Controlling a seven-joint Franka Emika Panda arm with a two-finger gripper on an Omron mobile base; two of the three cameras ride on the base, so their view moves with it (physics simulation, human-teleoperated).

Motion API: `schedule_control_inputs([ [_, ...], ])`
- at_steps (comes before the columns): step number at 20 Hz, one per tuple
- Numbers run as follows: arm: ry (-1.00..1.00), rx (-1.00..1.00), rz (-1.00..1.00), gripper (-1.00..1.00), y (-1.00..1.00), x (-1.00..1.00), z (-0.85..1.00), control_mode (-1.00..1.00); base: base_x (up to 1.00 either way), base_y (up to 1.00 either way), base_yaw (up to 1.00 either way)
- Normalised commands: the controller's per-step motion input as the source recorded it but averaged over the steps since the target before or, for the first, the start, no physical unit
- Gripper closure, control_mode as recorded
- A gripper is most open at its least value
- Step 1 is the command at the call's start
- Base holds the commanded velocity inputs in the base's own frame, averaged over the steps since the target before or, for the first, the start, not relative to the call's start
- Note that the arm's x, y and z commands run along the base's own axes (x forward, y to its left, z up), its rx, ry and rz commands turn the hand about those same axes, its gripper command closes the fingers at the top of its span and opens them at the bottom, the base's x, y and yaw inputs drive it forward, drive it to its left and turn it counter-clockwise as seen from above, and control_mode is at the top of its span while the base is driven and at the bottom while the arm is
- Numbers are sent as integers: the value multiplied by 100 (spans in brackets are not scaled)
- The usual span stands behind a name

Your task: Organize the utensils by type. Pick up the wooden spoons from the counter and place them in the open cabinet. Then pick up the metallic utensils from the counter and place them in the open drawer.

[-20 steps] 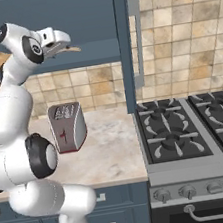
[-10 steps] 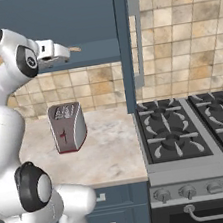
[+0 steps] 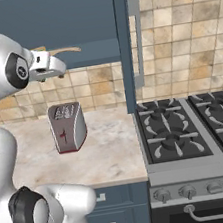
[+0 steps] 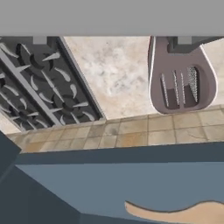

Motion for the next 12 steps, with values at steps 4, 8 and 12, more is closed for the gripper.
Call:
schedule_control_inputs([
  [4,1,1,-5,-100,4,-51,-43,-100,0,0,0],
  [8,1,0,-3,-100,6,-46,-41,-100,0,0,0],
  [12,7,0,-2,-100,3,-40,-43,-100,0,0,0],
])
